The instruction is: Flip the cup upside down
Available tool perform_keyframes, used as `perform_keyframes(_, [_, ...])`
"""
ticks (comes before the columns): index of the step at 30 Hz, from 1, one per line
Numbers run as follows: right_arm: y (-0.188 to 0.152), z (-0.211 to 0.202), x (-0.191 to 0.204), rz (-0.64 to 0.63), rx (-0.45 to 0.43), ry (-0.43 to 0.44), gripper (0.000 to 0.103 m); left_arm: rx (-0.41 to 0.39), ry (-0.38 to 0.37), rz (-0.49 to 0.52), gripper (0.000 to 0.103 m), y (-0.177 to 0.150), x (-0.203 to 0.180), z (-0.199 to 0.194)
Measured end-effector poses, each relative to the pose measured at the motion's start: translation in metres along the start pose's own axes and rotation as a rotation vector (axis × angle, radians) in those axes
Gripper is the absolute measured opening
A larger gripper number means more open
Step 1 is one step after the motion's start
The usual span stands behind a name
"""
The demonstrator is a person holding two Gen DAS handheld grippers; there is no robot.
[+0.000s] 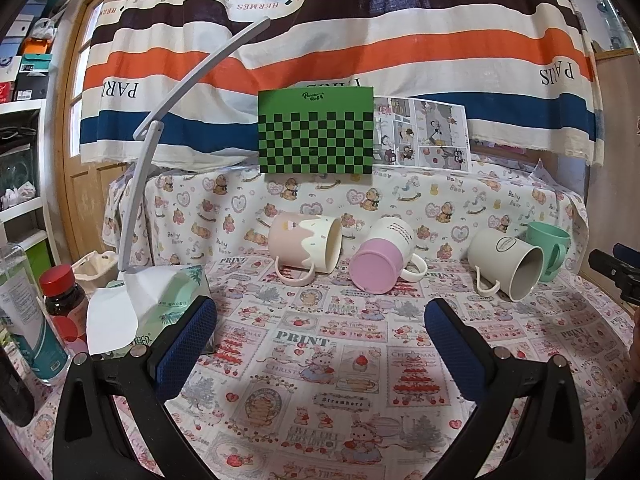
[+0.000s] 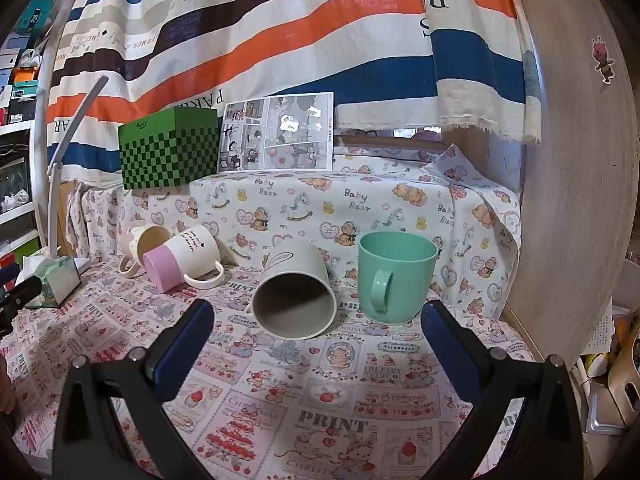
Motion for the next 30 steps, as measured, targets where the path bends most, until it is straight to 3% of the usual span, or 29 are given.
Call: perform_keyframes(30, [-0.0013, 0.0005, -0.0026, 0.005, 0.0, -0.007, 0.103, 0.004, 0.006, -0.006, 0.103, 0.0003, 0.0024, -0.0003])
Point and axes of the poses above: each gripper's, at about its wrist camera, not at the fingertips, and z roughly the way its jaws point, x to its left, y to its top, the point moved 5 cm from there along z, roughly the way its jaws point
